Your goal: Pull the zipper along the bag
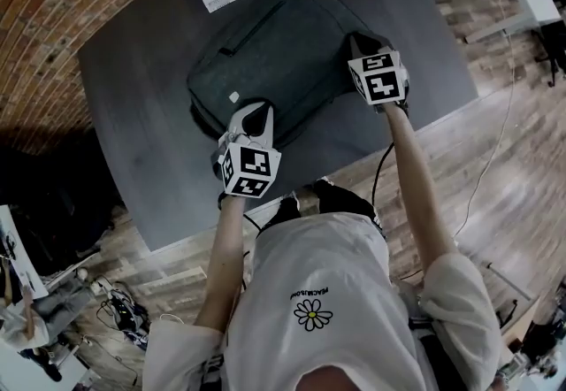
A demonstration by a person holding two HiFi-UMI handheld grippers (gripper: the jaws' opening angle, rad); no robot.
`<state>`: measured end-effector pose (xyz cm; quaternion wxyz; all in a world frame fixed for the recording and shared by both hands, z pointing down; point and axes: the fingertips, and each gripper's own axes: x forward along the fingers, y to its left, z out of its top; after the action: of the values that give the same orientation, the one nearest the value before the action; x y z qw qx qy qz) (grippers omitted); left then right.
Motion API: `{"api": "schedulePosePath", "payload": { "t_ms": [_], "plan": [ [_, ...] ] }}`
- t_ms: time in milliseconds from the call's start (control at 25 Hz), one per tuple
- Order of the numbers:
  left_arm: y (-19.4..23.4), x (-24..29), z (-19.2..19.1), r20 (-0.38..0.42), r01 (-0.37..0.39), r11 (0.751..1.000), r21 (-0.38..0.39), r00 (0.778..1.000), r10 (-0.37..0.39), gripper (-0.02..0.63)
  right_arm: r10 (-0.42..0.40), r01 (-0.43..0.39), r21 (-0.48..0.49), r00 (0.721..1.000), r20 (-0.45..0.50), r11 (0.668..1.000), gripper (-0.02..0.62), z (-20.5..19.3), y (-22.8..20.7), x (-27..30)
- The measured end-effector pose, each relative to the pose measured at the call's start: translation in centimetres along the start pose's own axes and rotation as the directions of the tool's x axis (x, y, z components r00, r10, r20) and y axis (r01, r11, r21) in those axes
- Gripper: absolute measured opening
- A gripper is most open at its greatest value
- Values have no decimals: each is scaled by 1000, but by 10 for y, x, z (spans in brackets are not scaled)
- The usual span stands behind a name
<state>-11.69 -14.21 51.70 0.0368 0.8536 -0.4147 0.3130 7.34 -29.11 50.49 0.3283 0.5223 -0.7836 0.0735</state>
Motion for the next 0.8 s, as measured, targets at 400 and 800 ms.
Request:
{"api": "schedulePosePath", "payload": {
  "t_ms": [400, 800],
  "plan": [
    [-39, 50, 35, 2, 45, 999, 23, 999, -45, -2, 49, -49, -6, 999, -24, 999, 0, 39, -42, 67],
    [-35, 48, 33, 5, 34, 999, -33, 999, -34, -2, 319, -327, 16, 929, 188, 945, 141, -15, -22, -44]
  ]
}}
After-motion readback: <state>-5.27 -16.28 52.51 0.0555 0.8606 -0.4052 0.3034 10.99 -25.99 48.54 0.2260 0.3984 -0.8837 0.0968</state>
